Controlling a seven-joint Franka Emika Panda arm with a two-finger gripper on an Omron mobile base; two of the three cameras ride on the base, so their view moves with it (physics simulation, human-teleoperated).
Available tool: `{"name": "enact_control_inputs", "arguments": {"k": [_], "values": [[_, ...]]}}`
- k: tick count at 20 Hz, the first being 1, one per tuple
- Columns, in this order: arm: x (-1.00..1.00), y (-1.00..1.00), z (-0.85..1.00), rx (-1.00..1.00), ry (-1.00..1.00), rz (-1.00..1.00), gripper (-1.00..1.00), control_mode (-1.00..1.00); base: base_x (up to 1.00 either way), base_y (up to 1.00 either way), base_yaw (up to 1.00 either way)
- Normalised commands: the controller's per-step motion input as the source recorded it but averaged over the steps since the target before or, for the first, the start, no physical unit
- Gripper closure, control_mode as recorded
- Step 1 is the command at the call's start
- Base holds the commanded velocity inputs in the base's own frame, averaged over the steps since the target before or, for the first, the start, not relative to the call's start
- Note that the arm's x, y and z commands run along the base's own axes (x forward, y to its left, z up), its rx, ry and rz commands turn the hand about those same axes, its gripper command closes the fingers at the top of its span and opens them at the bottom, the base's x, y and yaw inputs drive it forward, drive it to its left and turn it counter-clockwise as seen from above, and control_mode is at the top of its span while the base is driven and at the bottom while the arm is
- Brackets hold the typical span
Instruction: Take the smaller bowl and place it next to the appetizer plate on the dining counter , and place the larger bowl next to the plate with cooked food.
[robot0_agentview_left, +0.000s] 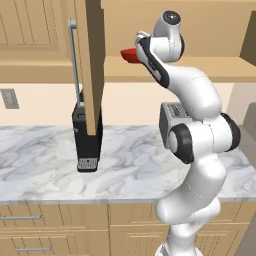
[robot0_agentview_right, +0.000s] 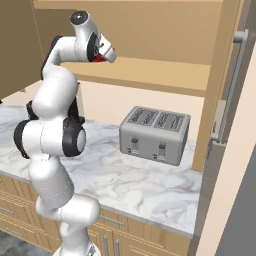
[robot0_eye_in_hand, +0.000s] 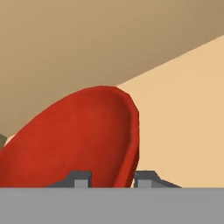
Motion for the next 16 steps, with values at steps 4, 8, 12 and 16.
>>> {"name": "enact_control_inputs", "arguments": {"k": [4, 8, 12, 16], "values": [[-1.0, -0.16, -0.03, 0.01, -0.11, -0.11, 1.0, -1.0, 0.0, 0.0, 0.0], [-1.0, -0.48, 0.01, 0.07, -0.06, -0.06, 1.0, -1.0, 0.0, 0.0, 0.0], [-1.0, -0.64, 0.03, 0.11, -0.04, 0.0, 1.0, -1.0, 0.0, 0.0, 0.0], [-1.0, -0.45, 0.26, 0.12, -0.14, 0.06, 1.0, -1.0, 0.0, 0.0, 0.0]]}}
